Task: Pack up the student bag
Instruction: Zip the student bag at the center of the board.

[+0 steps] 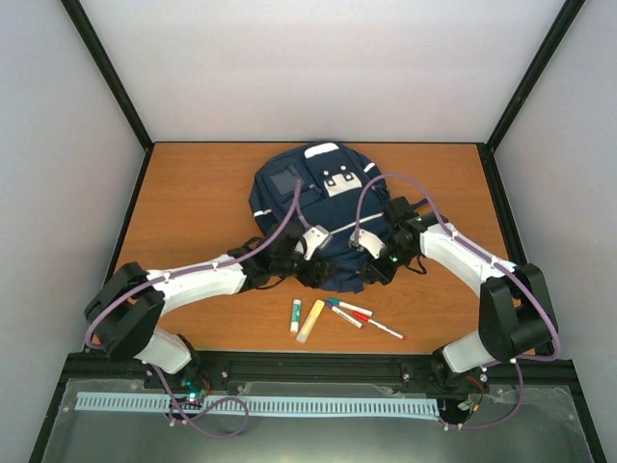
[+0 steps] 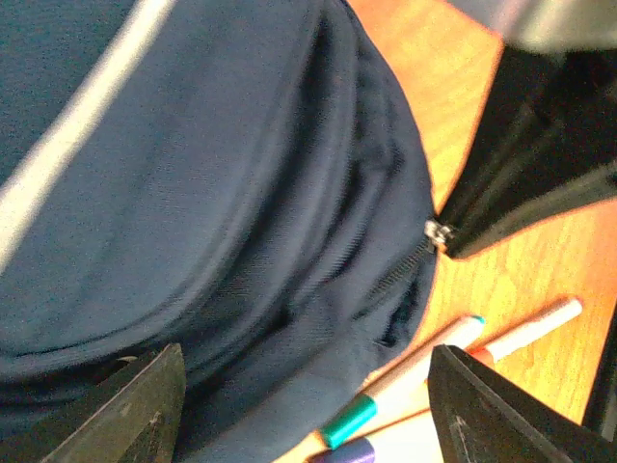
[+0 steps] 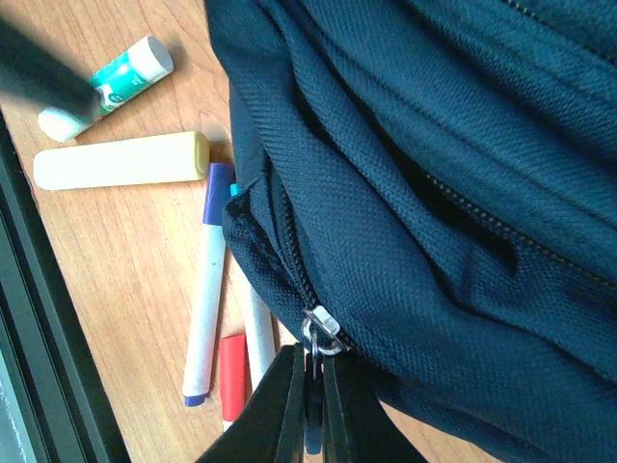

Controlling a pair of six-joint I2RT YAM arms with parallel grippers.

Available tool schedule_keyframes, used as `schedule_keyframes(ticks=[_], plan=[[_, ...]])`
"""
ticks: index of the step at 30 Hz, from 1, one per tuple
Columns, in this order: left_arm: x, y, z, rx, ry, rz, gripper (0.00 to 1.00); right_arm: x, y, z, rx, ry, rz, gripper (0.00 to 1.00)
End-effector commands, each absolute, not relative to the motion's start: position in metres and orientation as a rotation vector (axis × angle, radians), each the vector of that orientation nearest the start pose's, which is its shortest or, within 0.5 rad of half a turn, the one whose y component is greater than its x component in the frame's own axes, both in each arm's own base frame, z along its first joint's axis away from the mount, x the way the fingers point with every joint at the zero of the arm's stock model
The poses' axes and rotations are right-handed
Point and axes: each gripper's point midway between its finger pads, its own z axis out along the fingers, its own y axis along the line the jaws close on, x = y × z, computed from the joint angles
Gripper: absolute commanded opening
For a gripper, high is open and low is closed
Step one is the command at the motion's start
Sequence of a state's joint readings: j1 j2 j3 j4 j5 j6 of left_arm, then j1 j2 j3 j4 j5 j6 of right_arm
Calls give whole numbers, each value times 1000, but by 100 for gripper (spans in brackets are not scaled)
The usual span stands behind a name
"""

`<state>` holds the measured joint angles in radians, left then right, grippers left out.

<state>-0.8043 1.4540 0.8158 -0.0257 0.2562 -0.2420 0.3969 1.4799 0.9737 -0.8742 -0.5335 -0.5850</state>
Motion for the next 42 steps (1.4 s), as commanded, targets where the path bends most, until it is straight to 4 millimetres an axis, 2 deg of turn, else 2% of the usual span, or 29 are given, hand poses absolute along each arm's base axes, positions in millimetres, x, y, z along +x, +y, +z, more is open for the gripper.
schedule_keyframes(ticks=[1, 8, 14, 18, 21, 23, 28, 33, 42], plan=[[250, -351, 144, 899, 2118, -819, 72, 226, 200, 103, -1401, 2391, 783, 3], [264, -357, 134, 882, 2099, -761, 70, 219, 199, 101, -1417, 2401, 801, 3], [269, -368, 125, 958, 2071, -745, 67, 218, 199, 108, -1413, 2396, 805, 3], [271, -372, 118, 965, 2079, -739, 51, 218, 198, 107, -1407, 2401, 805, 3], [279, -369, 119, 928, 2082, -696, 31, 217, 198, 104, -1407, 2411, 804, 3], [283, -366, 123, 909, 2079, -668, 20, 218, 197, 102, -1401, 2426, 798, 3], [282, -358, 141, 874, 2043, -652, 4, 221, 187, 93, -1399, 2479, 736, 3], [278, -351, 153, 873, 2019, -649, 1, 232, 165, 87, -1334, 2549, 667, 3], [270, -348, 160, 895, 2009, -661, 1, 255, 121, 80, -1235, 2634, 542, 3]])
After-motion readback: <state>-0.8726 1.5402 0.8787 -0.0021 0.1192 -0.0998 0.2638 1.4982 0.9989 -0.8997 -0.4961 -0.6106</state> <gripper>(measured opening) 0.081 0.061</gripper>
